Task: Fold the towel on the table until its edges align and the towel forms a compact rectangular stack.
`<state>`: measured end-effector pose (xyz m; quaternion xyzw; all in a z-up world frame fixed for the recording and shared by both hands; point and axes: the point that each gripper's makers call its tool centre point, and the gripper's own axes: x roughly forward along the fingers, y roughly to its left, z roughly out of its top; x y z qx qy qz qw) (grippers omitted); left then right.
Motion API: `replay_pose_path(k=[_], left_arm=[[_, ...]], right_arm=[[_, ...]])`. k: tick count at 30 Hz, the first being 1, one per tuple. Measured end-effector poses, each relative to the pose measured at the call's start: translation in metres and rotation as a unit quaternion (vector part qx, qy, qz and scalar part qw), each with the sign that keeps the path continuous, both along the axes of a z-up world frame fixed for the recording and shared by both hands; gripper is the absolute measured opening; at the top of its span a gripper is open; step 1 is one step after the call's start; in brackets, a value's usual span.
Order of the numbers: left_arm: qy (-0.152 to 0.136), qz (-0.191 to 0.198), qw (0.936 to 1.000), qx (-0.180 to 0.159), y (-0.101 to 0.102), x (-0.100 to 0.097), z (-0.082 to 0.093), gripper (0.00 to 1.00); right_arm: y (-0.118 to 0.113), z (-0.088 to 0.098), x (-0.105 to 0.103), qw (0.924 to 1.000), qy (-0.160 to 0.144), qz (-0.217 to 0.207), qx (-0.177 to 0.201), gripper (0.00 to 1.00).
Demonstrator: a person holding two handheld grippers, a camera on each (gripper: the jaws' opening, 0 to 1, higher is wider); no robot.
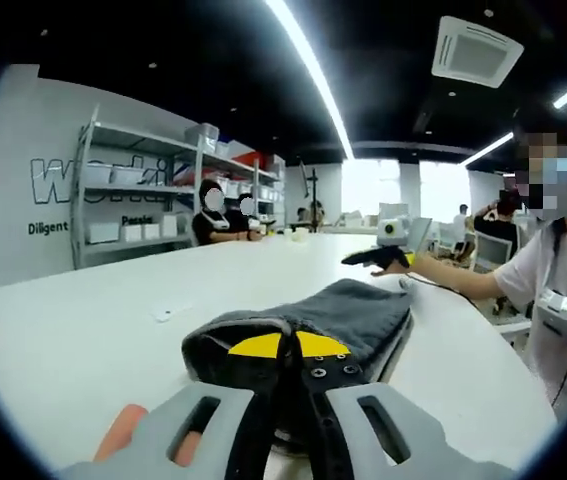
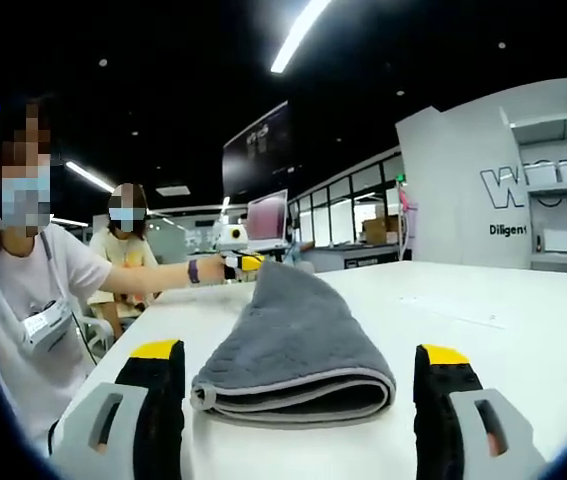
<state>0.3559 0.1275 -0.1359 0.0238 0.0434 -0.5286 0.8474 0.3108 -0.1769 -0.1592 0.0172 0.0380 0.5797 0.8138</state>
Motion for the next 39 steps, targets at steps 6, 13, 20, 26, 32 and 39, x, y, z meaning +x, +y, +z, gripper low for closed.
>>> replay_pose_path(k=[6, 13, 20, 26, 32, 39], left_arm=[[-0.008, -0.037, 0.9993, 0.007, -0.004, -0.017, 0.001, 0.03], [-0.008, -0.042, 0.9991, 0.008, -0.001, -0.019, 0.009, 0.03], [-0.016, -0.052, 0.9985, 0.008, 0.001, -0.027, 0.025, 0.03], [0.003, -0.093, 0.9943, 0.052, 0.005, -0.050, 0.006, 0.03], [0.037, -0.113, 0.9891, 0.088, 0.013, -0.063, -0.015, 0.03], [0.077, -0.136, 0.9765, 0.148, 0.016, -0.082, -0.051, 0.03]], right_arm=[[-0.001, -0.001, 0.002, 1.0000, 0.002, -0.004, 0.000, 0.97], [-0.005, -0.002, 0.006, 0.9999, 0.005, -0.010, 0.000, 0.97], [-0.006, -0.003, 0.007, 0.9999, 0.007, -0.014, -0.001, 0.97], [-0.006, -0.004, 0.007, 0.9998, 0.008, -0.016, -0.001, 0.97], [-0.006, -0.004, 0.007, 0.9999, 0.005, -0.016, -0.004, 0.97], [-0.009, -0.001, 0.009, 0.9998, 0.004, -0.019, 0.002, 0.97]])
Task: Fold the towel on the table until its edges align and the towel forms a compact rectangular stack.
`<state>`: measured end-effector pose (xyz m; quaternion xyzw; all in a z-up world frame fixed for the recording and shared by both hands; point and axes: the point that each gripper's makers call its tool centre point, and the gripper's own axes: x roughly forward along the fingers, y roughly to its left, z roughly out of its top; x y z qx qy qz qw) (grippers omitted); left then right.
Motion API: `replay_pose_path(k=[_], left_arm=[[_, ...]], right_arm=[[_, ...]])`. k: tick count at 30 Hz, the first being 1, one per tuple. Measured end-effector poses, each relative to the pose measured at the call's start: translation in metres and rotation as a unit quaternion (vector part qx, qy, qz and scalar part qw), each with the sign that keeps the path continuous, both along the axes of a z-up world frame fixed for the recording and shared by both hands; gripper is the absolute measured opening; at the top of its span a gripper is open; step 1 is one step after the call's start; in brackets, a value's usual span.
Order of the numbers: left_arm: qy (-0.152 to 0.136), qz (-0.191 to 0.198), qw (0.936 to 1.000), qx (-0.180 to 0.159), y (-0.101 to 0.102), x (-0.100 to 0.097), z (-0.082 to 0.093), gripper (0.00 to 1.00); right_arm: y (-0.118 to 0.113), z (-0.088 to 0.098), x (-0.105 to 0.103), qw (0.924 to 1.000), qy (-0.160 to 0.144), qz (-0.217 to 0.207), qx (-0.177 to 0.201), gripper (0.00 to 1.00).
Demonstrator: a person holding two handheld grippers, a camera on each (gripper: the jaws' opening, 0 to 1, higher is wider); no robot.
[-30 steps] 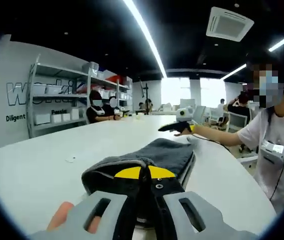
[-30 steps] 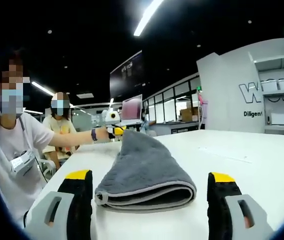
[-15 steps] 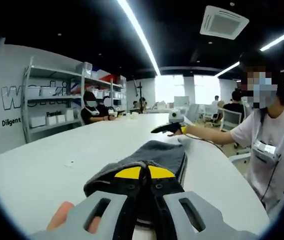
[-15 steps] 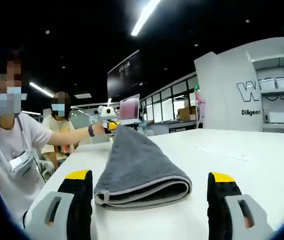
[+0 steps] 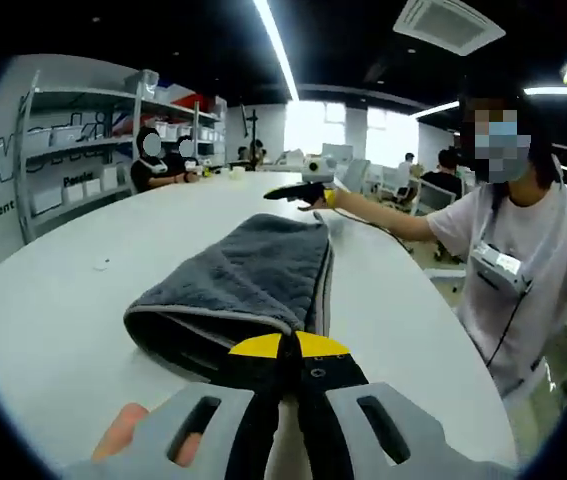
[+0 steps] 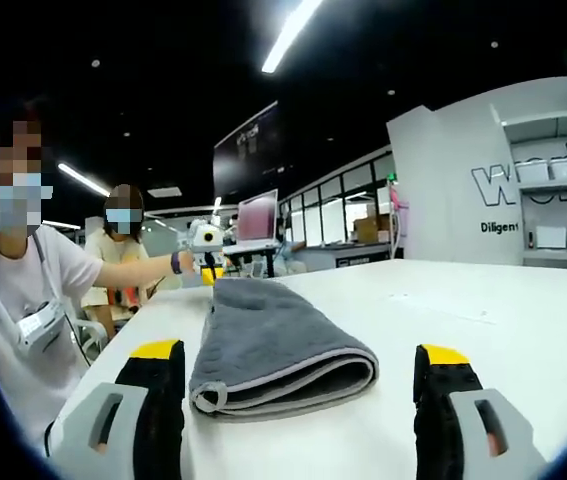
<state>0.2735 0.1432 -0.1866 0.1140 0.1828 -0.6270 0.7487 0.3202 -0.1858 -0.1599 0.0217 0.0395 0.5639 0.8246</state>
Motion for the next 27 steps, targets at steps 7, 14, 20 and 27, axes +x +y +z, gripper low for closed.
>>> replay_pose_path(k=[7, 14, 20, 27], left_arm=[[0.013, 0.006, 0.9987, 0.050, 0.007, -0.001, -0.022, 0.03], [0.024, -0.002, 0.9960, 0.086, 0.004, -0.009, -0.043, 0.03], [0.027, 0.000, 0.9942, 0.104, 0.007, -0.006, -0.048, 0.02], [0.024, 0.006, 0.9916, 0.127, 0.007, -0.008, -0.052, 0.02]], right_arm=[[0.001, -0.002, -0.001, 1.0000, 0.002, -0.002, -0.002, 0.97], [0.001, -0.002, -0.001, 1.0000, 0.000, -0.002, -0.003, 0.97], [0.000, 0.000, -0.001, 1.0000, -0.001, -0.002, 0.000, 0.97], [0.002, -0.002, -0.003, 1.0000, -0.002, -0.001, -0.003, 0.97]])
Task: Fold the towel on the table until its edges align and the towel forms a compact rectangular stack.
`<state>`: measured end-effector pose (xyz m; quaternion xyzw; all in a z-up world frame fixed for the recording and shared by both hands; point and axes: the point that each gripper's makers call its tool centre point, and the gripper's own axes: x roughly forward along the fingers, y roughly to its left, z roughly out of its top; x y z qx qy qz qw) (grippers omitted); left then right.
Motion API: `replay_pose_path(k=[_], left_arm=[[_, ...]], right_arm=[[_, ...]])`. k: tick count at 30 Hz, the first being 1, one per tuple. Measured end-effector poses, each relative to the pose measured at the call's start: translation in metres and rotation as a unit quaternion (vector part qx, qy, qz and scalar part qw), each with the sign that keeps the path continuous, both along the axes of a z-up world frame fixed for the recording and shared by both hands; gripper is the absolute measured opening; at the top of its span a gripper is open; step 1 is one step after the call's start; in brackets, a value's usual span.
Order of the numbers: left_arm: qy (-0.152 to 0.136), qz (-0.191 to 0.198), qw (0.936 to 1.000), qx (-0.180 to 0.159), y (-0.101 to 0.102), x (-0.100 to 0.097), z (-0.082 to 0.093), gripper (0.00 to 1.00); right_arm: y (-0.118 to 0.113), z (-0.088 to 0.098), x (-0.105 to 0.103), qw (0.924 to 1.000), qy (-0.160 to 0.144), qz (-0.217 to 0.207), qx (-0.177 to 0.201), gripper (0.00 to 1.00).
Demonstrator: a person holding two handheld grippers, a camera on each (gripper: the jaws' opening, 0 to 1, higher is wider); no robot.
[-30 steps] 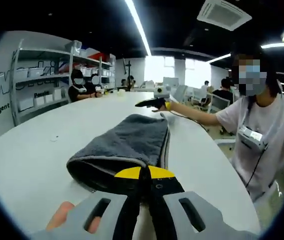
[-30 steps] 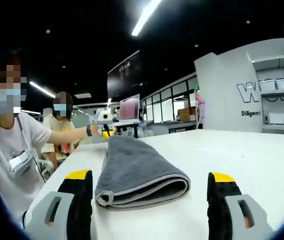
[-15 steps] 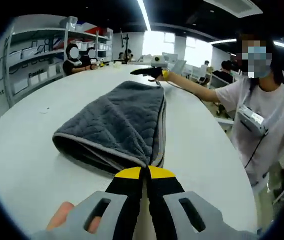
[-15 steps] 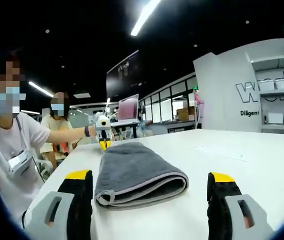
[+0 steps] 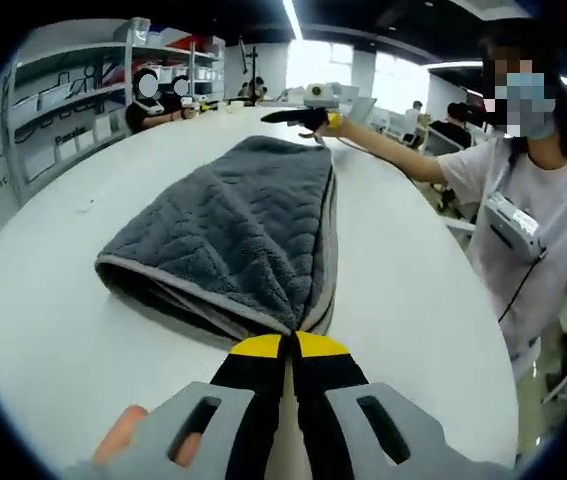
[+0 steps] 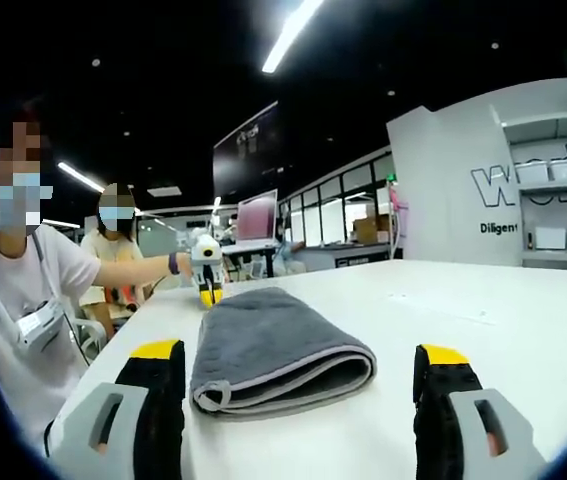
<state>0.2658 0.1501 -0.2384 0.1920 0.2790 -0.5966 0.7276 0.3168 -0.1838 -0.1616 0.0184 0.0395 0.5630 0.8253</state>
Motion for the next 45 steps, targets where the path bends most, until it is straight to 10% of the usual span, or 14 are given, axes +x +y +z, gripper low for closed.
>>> replay_pose_path(k=[6, 20, 33, 45], left_arm=[[-0.027, -0.006, 0.9996, 0.002, 0.002, 0.001, 0.004, 0.03], [-0.049, 0.051, 0.9914, -0.110, 0.014, 0.011, 0.038, 0.21], [-0.082, 0.095, 0.9705, -0.206, 0.019, 0.020, 0.071, 0.37], [-0.120, 0.153, 0.9476, -0.254, 0.013, 0.054, 0.076, 0.78]], right_arm=[[0.002, 0.001, -0.002, 1.0000, -0.003, 0.001, 0.000, 0.96], [0.001, 0.000, -0.001, 1.0000, -0.001, 0.004, -0.001, 0.96], [0.001, 0.001, 0.000, 1.0000, -0.003, 0.006, -0.003, 0.96], [-0.001, 0.000, 0.002, 1.0000, 0.001, 0.004, -0.001, 0.97]])
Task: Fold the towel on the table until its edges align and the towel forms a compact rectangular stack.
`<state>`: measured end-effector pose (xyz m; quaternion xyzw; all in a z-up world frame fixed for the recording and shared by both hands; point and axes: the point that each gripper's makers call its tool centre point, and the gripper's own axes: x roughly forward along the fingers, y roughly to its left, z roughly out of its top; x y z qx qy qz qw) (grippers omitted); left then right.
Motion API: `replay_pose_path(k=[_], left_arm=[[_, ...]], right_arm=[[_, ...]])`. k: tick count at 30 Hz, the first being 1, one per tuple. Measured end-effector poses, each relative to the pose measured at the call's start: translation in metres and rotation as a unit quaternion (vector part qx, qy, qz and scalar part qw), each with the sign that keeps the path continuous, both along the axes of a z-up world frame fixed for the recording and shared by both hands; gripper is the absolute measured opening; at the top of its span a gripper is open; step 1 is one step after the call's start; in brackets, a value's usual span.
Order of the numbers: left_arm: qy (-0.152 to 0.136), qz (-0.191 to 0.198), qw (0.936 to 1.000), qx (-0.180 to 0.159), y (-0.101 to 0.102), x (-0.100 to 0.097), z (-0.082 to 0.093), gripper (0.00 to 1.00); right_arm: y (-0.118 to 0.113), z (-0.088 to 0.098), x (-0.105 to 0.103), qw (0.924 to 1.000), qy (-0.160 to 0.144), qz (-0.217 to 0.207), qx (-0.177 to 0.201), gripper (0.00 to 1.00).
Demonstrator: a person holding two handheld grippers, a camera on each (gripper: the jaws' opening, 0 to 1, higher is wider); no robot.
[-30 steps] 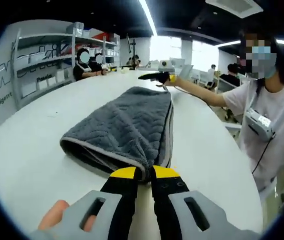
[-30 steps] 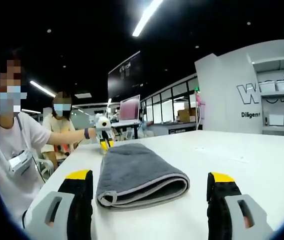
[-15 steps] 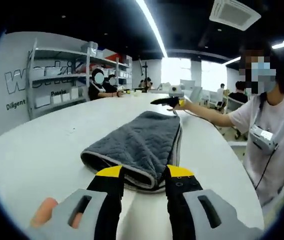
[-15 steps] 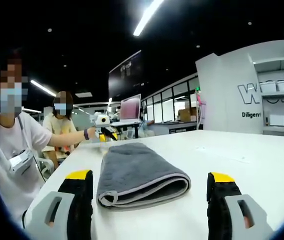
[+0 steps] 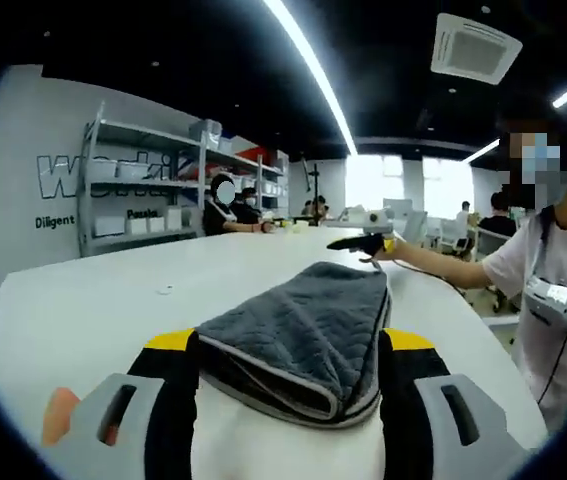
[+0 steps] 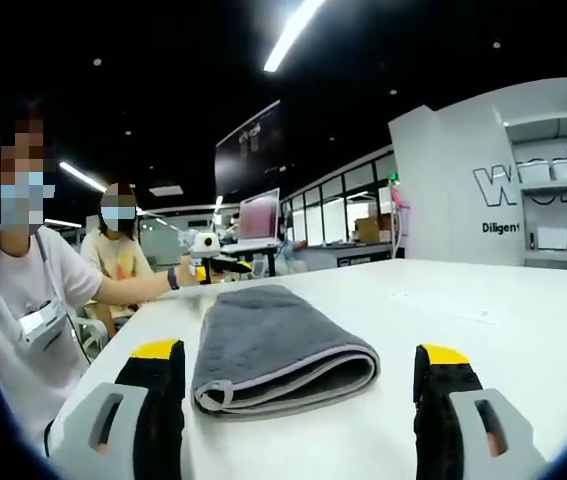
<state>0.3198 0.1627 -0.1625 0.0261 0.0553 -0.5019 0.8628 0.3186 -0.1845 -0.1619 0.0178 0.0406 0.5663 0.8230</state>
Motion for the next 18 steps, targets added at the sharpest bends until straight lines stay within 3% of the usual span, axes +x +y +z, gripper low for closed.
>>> replay_pose_path(k=[4, 11, 18], left_arm=[[-0.007, 0.016, 0.9997, -0.017, 0.002, 0.010, 0.002, 0.87], [0.011, 0.026, 0.9995, 0.015, 0.003, 0.013, -0.022, 0.99], [0.016, 0.020, 0.9981, 0.056, -0.001, 0.005, -0.041, 0.99]], right_arm=[[0.001, -0.003, -0.001, 1.0000, 0.002, 0.001, -0.003, 0.97], [0.003, -0.007, 0.001, 0.9999, 0.005, 0.005, -0.012, 0.99], [0.006, -0.012, 0.000, 0.9998, 0.008, 0.002, -0.020, 0.99]])
